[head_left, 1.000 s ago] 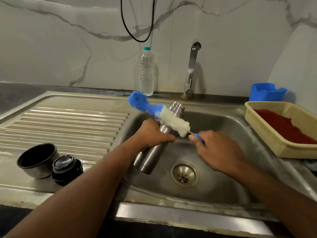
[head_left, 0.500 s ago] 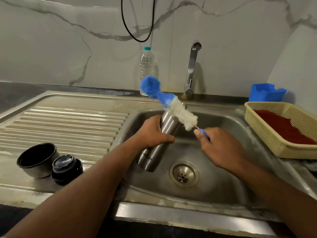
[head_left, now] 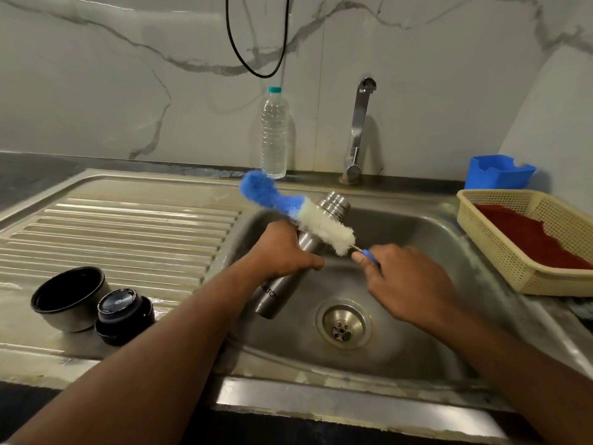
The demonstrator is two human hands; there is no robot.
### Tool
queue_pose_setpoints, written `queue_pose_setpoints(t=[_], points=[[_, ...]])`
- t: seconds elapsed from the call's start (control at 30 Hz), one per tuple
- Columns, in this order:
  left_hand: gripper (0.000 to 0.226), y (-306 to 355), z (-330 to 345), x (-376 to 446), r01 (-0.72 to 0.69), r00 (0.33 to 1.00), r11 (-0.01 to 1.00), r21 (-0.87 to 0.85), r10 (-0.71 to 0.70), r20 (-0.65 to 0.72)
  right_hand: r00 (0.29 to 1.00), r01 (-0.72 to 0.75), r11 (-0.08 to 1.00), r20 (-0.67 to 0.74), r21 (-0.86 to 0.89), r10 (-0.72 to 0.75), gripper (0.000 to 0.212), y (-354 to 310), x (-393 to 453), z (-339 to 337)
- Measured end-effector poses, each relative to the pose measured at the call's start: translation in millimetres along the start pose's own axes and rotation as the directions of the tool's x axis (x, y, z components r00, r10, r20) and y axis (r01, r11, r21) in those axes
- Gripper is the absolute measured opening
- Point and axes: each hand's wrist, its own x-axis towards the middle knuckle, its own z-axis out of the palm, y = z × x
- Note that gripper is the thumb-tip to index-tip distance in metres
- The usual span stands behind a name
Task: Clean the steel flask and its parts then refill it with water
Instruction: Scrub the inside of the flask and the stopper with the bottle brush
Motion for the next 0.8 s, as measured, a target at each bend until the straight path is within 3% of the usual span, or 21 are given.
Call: queue_pose_setpoints(t=[0.1, 0.37, 0.47, 0.6, 0.8], points=[[0.066, -0.5, 0.3, 1.7, -0.007, 1.000, 1.000, -0.005, 0.007, -0.015, 0.995, -0.065, 0.996, -0.069, 0.056, 0.069, 0.052, 6.0, 7.5, -2.6], [0.071, 6.1, -1.5, 1.4, 0.041, 0.995, 0.992, -0.122, -0.029, 0.098, 0.996, -0.049, 0.992, -0.064, 0.112, 0.057, 0.053, 12.2, 9.4, -2.5], [0.058, 5.6, -0.2, 1.5, 0.034, 0.993, 0.987, -0.160, -0.015, 0.118, 1.000, 0.007, 0.997, -0.007, 0.076, -0.007, 0.053, 7.6, 4.3, 1.7], [0.056, 3.3, -0.6, 1.0, 0.000, 0.998, 0.996, -0.090, 0.006, 0.063, 0.996, -0.077, 0.986, -0.033, 0.147, 0.083, 0.055, 12.0, 10.0, -1.5], [0.058, 2.6, 2.1, 2.5, 0.020, 0.999, 0.999, -0.029, -0.019, 0.041, 0.998, -0.046, 0.993, -0.041, 0.110, 0.050, 0.056, 16.2, 9.5, -0.6]])
